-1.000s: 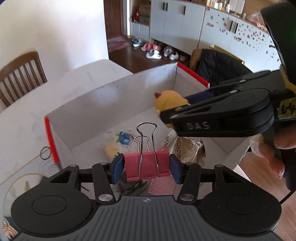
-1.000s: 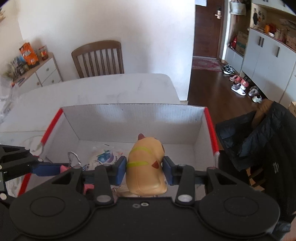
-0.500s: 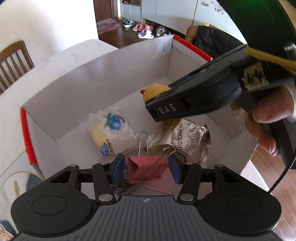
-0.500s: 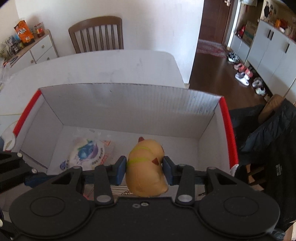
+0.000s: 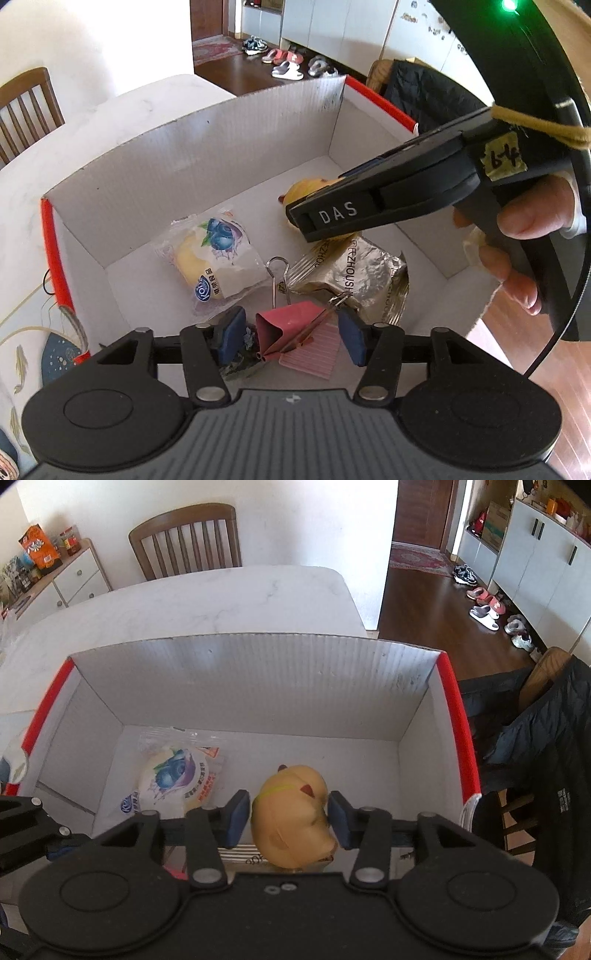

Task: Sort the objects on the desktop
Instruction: 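Lower both items into the box and open both tools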

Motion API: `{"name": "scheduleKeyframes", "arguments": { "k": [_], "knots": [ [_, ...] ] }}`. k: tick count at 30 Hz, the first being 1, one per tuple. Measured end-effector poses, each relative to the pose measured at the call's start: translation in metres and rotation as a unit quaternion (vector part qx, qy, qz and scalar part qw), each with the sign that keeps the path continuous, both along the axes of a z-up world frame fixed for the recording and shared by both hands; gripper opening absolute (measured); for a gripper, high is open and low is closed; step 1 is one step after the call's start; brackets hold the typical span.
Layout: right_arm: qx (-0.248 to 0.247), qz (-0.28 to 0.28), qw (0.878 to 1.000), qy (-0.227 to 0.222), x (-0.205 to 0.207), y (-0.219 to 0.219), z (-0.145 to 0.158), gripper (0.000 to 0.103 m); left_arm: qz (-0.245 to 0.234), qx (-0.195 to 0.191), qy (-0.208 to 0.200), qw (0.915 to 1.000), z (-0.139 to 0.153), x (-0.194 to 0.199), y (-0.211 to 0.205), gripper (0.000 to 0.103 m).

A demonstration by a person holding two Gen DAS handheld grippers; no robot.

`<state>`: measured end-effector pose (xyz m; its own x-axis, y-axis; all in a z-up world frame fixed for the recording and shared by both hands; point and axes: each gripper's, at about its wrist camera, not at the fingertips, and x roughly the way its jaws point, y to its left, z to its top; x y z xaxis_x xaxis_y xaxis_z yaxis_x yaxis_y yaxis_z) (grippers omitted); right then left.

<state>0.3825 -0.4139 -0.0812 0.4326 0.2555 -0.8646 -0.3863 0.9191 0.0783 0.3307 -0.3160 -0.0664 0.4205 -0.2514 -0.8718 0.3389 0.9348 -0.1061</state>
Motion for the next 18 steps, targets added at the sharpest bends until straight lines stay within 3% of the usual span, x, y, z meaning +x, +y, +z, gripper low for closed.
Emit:
{"name": "scheduleKeyframes", "arguments": {
  "k": [18],
  "knots": [
    [0.074,0.023,0.996,-0.034,-0.042,-0.027,0.063,0.054,0.042,-0.046,-0.045,0.9970,0.038,-0.034,0.023,0.062]
  ]
}}
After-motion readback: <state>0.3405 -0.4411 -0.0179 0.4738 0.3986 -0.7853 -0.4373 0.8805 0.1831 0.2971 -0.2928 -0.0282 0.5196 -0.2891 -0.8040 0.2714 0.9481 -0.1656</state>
